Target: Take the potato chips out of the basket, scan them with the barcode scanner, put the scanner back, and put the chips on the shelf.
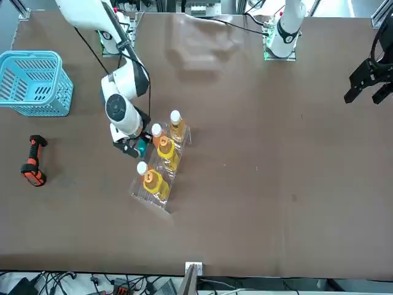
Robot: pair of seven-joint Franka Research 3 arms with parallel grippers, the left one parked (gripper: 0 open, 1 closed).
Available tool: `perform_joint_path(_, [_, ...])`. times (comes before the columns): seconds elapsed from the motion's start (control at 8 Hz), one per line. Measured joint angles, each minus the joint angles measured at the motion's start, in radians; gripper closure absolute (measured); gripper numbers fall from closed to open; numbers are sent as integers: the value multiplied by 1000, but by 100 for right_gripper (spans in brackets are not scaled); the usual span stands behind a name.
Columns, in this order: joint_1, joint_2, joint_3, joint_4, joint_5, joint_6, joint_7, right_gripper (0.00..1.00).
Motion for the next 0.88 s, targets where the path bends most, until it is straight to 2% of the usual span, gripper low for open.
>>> perform_joint_path(0.88, [3,8,-7,0,0,34,20,51])
